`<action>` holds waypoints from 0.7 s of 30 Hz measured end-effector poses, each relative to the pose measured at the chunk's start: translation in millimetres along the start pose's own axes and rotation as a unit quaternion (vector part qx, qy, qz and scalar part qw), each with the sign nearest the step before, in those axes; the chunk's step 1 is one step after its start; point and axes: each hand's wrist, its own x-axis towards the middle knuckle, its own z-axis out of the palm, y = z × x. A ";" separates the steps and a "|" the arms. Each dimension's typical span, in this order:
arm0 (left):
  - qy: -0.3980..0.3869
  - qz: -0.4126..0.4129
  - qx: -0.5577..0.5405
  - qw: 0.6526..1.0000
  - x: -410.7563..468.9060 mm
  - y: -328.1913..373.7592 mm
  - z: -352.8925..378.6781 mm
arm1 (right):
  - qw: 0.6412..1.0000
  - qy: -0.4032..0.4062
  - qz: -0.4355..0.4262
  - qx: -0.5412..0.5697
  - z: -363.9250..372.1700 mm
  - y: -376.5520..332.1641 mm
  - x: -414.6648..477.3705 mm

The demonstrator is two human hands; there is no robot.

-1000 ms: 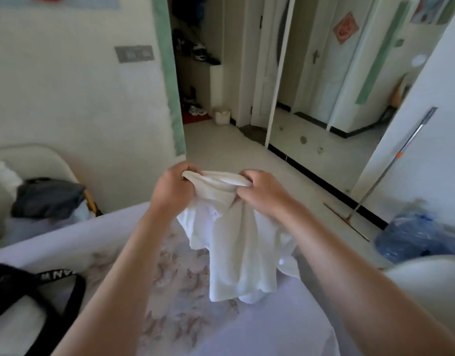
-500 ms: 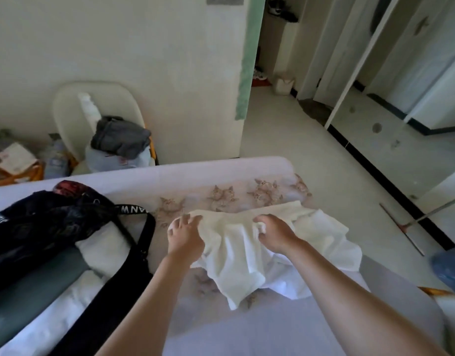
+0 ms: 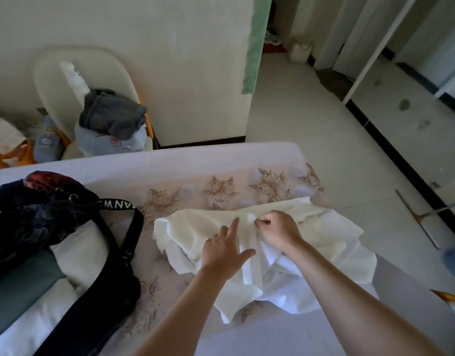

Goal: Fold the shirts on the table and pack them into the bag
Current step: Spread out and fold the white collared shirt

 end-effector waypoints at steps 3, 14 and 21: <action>0.036 -0.022 -0.017 0.999 23.2 -0.5 -8.7 | 0.997 -0.028 -0.015 0.066 -8.2 -7.9 17.4; -0.093 -0.065 -0.045 0.993 57.2 4.2 -43.5 | 0.987 -0.105 -0.013 -0.124 -2.9 -18.8 54.1; -0.019 -0.044 -0.030 0.998 66.2 -13.3 -65.1 | 0.971 -0.013 -0.151 -0.184 -20.5 -37.0 58.2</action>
